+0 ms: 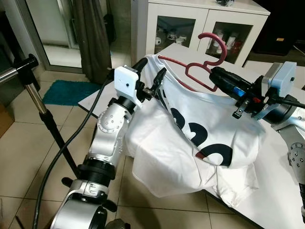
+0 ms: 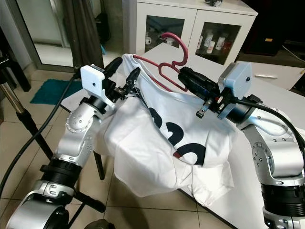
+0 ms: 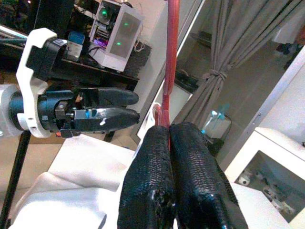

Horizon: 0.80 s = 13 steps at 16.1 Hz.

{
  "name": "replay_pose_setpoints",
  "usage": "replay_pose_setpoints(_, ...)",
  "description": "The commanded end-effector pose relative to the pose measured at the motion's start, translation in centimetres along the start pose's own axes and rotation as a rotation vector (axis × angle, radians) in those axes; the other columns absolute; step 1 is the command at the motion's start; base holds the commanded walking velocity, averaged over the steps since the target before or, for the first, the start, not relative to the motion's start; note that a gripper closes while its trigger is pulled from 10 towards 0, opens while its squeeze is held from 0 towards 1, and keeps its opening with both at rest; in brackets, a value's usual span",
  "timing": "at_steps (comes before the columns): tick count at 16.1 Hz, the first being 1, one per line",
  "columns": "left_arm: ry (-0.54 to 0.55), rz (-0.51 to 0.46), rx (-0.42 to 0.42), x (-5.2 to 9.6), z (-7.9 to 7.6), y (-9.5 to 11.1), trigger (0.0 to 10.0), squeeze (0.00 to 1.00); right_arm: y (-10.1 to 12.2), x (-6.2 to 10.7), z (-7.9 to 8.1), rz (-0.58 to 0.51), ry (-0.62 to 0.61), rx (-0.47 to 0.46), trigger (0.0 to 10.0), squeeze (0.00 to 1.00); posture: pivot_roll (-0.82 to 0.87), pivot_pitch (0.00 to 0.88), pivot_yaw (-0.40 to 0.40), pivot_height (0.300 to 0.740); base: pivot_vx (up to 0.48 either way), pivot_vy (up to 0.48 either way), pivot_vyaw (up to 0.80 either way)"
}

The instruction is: Hang hanger

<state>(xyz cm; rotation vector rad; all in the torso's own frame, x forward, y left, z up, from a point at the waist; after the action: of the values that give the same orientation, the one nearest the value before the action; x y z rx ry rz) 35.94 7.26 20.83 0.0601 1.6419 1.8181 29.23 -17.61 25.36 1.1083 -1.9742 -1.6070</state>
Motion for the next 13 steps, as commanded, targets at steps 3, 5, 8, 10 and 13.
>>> replay_pose_setpoints(3,-0.049,0.007,0.028,-0.89,-0.95,0.15,10.0,0.0,0.76,-0.31,0.49,-0.023,0.027,0.03,0.0,0.0,0.03,0.0,-0.029,0.723,0.0,0.0,0.0)
replay_pose_setpoints(5,-0.051,0.015,0.037,-1.15,-1.05,0.07,10.0,0.0,0.8,-0.49,1.28,-0.016,0.072,0.039,0.0,0.0,0.03,0.0,-0.028,0.723,0.0,0.0,0.0)
replay_pose_setpoints(8,-0.039,0.014,0.069,-1.28,-0.96,0.15,4.0,0.0,0.88,-0.34,1.03,-0.022,0.057,0.04,0.0,0.0,0.03,0.0,-0.028,0.723,0.0,0.0,0.0)
replay_pose_setpoints(10,-0.015,0.022,0.072,-1.15,-0.56,-0.04,0.0,0.0,1.21,-0.34,1.05,-0.031,0.06,0.041,0.0,0.0,0.02,0.0,-0.03,0.723,0.0,0.0,0.0)
replay_pose_setpoints(13,0.012,0.024,0.076,-1.12,-0.15,-0.02,5.4,0.0,0.98,-0.15,0.45,-0.028,0.027,0.034,0.0,0.0,0.03,0.0,-0.032,0.723,0.0,0.0,0.0)
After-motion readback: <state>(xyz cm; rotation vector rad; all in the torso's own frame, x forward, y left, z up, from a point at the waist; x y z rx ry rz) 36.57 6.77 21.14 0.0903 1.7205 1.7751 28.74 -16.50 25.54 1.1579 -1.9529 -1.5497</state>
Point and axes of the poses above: a point about 5 cm out from each wrist's last joint towards the gripper, its own x axis pointing back from the gripper into the wrist, its own y axis along the axis of the wrist's last joint, z = x × y, the point moved 2 cm from there along -x, pointing out of the wrist towards the gripper, and after that the axes turned 5 degrees about -x, right-handed, at the moved point
